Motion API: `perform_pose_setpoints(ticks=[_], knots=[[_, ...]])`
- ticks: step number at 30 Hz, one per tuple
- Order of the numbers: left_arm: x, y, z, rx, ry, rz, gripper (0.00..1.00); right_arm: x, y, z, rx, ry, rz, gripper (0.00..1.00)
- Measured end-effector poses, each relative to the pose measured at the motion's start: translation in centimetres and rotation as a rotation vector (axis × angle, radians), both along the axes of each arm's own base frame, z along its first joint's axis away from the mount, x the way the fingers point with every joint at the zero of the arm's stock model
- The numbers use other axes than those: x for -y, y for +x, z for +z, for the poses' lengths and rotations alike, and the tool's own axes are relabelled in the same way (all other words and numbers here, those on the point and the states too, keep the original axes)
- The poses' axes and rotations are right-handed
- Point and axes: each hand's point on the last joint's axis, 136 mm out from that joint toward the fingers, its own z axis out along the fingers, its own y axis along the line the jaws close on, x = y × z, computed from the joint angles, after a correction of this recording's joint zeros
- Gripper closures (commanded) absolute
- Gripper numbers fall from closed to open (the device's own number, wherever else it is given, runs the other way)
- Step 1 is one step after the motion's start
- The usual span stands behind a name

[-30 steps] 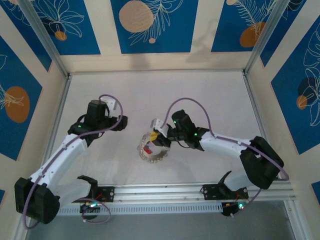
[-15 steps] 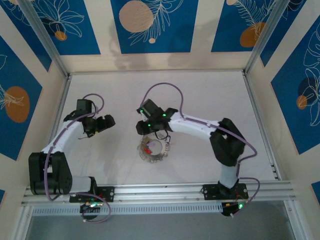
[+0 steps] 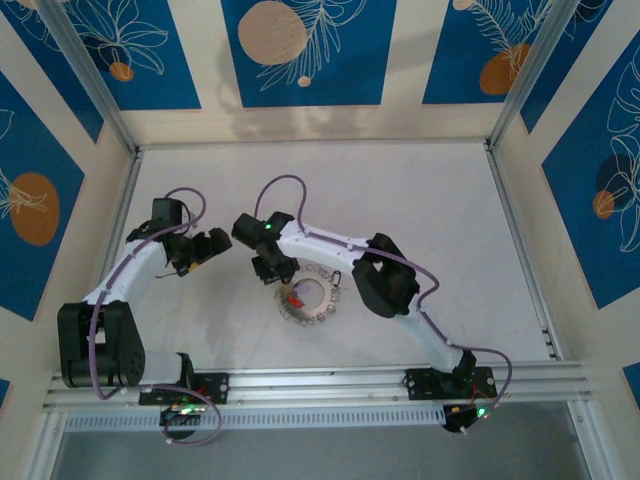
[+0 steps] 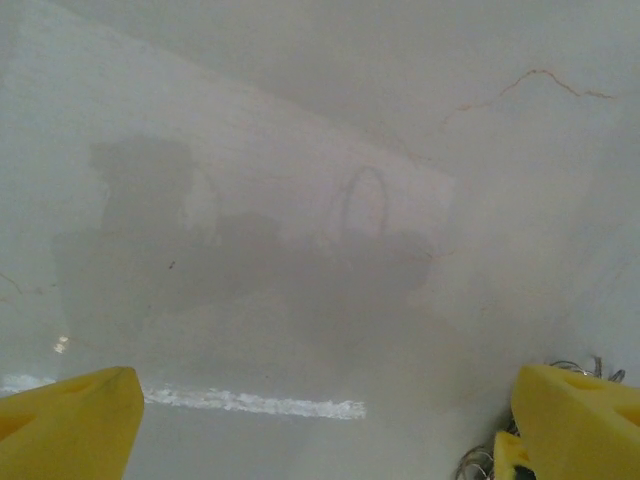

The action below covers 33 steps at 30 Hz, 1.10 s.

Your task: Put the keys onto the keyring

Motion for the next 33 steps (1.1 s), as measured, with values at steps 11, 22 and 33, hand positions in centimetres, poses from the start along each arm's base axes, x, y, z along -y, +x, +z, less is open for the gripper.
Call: perform_pose_setpoints(ticks=[11, 22, 33], knots=[[0.4, -0.2, -0.1, -0.008, -0.034, 0.003, 0.05, 1.3, -0.5, -0.6, 0.026, -0.156, -0.004, 0.72], [0.6, -0.3, -0.1, -0.011, -0.044, 0.002, 0.05, 1.8, -1.4, -0.4, 0.043, -0.218, 0.010, 0.73], [0.6, -0.3, -0.2, -0.012, -0.044, 0.002, 0.05, 2.0, -1.3, -1.1, 0.040, -0.234, 0.006, 0.81]])
